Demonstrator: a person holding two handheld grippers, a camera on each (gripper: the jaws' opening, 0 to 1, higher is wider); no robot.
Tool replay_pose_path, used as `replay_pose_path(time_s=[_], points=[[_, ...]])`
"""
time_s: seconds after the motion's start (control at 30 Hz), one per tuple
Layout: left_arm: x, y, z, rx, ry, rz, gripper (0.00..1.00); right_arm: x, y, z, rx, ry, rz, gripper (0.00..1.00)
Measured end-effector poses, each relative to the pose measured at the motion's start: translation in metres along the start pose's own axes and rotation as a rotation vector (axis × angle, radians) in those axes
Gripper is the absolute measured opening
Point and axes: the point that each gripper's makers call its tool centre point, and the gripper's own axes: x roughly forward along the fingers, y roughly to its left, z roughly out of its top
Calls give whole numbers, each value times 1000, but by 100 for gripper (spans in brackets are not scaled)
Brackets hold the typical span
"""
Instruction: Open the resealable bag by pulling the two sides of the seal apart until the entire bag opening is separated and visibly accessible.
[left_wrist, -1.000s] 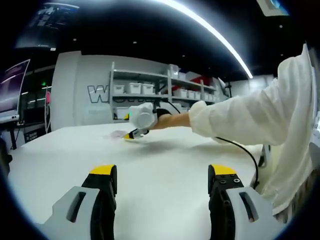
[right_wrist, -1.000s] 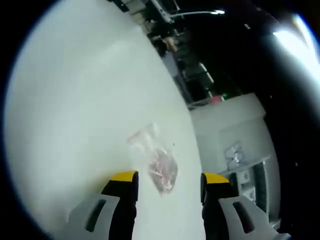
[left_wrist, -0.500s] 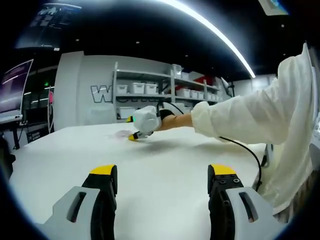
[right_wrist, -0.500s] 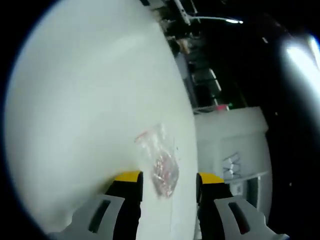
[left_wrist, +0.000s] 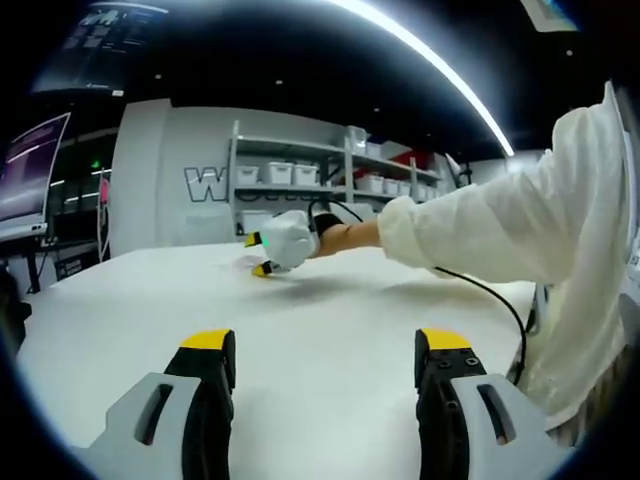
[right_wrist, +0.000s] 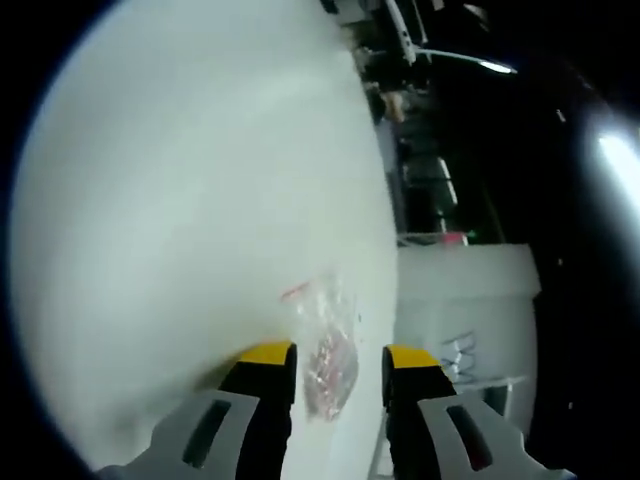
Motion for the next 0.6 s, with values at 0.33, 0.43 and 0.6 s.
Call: replay_pose_path(time_s=[0.33, 0.43, 0.6], points=[[-1, 2, -2, -9, 1, 5, 72, 2, 1, -5, -117, 1, 23, 31], [-2, 3, -3, -11, 1, 5, 72, 4, 1, -4, -148, -2, 23, 31], [-2, 3, -4, -11, 4, 6, 71, 8, 1, 0, -207, -9, 23, 29]])
